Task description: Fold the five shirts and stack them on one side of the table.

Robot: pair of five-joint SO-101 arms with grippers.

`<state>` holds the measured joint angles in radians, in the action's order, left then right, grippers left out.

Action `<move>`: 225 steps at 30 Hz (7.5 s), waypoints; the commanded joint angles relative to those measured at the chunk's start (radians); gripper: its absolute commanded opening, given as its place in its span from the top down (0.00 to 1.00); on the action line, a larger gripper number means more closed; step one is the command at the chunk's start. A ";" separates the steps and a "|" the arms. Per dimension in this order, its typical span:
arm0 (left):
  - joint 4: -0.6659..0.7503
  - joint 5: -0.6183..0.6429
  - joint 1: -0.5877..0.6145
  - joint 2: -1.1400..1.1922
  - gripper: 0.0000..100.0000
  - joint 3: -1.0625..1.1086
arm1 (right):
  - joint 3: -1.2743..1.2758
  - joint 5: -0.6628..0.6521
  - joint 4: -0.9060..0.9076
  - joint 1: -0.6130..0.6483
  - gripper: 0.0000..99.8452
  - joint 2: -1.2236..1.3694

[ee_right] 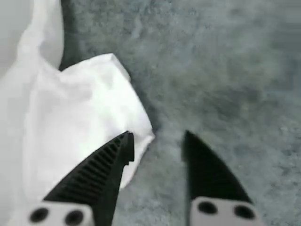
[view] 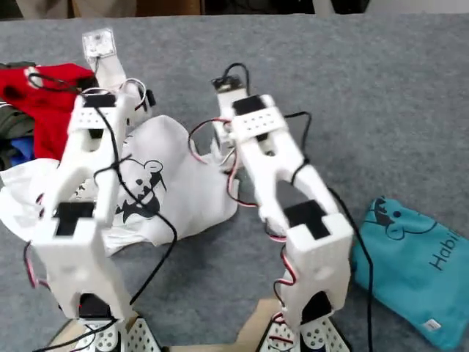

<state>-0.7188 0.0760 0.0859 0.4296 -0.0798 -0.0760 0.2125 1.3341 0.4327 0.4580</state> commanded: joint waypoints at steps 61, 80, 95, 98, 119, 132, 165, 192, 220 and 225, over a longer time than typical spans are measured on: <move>-0.586 0.373 0.040 0.429 0.98 -0.692 | 0.544 0.011 -0.695 0.231 0.99 -0.435; -1.020 0.249 -0.014 0.441 0.98 -1.250 | 0.549 0.005 -0.692 0.226 0.99 -0.433; -0.937 0.259 -0.037 0.682 0.74 -1.258 | 0.568 0.005 -0.694 0.225 0.99 -0.443; -0.898 0.259 -0.014 0.728 0.87 -1.267 | 0.568 0.005 -0.694 0.225 0.99 -0.443; -0.835 0.408 0.278 0.762 0.98 -1.422 | 0.573 0.005 -0.729 0.222 0.98 -0.443; -0.827 0.408 0.282 0.796 0.98 -1.398 | 0.509 0.172 -0.769 0.082 0.79 -0.369; -0.812 0.402 0.299 0.874 0.98 -1.517 | -1.233 0.692 0.453 0.222 0.78 0.573; -0.818 0.402 0.299 0.874 0.98 -1.517 | -0.618 1.026 0.210 0.237 0.78 0.289; -0.818 0.402 0.299 0.874 0.98 -1.517 | -0.708 1.111 0.058 0.124 0.78 0.415; -0.818 0.402 0.299 0.874 0.98 -1.517 | -0.743 1.114 0.057 0.119 0.78 0.420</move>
<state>-1.5535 0.4810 0.3836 1.3119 -1.5482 -0.7664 1.3111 1.4016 0.5631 0.8830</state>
